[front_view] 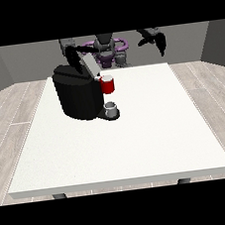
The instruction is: Insert the coffee pod into the coffee machine and close the lid
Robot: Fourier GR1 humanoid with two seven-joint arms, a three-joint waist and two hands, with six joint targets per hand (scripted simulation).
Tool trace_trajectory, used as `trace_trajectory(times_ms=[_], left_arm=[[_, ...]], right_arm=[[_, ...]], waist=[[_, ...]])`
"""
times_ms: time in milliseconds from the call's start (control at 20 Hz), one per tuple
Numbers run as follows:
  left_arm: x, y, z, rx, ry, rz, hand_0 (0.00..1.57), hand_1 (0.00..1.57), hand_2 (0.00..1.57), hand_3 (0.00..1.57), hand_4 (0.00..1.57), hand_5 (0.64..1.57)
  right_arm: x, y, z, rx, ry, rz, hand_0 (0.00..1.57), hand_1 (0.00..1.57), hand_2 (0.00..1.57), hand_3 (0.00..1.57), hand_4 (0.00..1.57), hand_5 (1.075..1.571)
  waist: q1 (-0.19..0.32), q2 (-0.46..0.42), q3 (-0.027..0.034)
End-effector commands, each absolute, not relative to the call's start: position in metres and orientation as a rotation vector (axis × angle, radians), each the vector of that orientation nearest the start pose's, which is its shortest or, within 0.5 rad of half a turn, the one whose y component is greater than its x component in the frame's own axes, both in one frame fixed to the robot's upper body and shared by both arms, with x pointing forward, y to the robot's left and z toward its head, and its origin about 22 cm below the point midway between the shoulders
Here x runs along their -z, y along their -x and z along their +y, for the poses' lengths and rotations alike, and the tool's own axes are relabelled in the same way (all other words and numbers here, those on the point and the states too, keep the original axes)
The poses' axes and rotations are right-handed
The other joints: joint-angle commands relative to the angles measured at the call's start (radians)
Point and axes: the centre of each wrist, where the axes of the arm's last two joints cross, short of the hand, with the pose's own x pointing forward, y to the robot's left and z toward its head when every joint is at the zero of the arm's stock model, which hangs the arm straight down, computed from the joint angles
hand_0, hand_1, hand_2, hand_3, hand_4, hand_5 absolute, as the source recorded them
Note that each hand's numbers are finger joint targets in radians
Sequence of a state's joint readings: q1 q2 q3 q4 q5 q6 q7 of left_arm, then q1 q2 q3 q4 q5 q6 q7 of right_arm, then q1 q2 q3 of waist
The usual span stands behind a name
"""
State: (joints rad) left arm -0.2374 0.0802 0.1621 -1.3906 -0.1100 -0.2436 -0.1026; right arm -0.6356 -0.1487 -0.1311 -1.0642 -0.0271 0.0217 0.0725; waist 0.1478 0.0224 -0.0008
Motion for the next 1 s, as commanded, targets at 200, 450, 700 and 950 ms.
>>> trace_trajectory(times_ms=[200,450,700,950], left_arm=[[-0.011,-0.281,0.265,0.268,-0.021,-1.673,0.00,0.00,0.00,0.00,0.34,1.571],[-0.020,-0.293,0.265,0.300,0.010,-1.697,0.00,0.00,0.00,0.00,0.38,1.571],[-0.020,-0.299,0.263,0.302,-0.009,-1.708,0.00,0.00,0.00,0.00,0.32,1.571],[-0.028,-0.297,0.249,0.336,0.037,-1.709,0.00,0.00,0.00,0.00,0.33,1.571]], right_arm=[[-0.086,-0.399,-0.233,-0.200,0.024,-1.597,0.00,0.00,0.00,0.00,0.20,1.571],[-0.110,-0.409,-0.198,-0.283,0.021,-1.676,0.00,0.00,0.00,0.00,0.16,1.571],[-0.134,-0.412,-0.170,-0.332,0.019,-1.714,0.00,0.00,0.00,0.00,0.11,1.571],[-0.146,-0.417,-0.176,-0.331,0.059,-1.724,0.00,0.00,0.00,0.00,0.00,1.571]], waist=[[0.006,0.022,0.0009],[0.027,0.061,0.0007],[0.033,0.067,0.0005],[0.115,0.077,0.0011]])
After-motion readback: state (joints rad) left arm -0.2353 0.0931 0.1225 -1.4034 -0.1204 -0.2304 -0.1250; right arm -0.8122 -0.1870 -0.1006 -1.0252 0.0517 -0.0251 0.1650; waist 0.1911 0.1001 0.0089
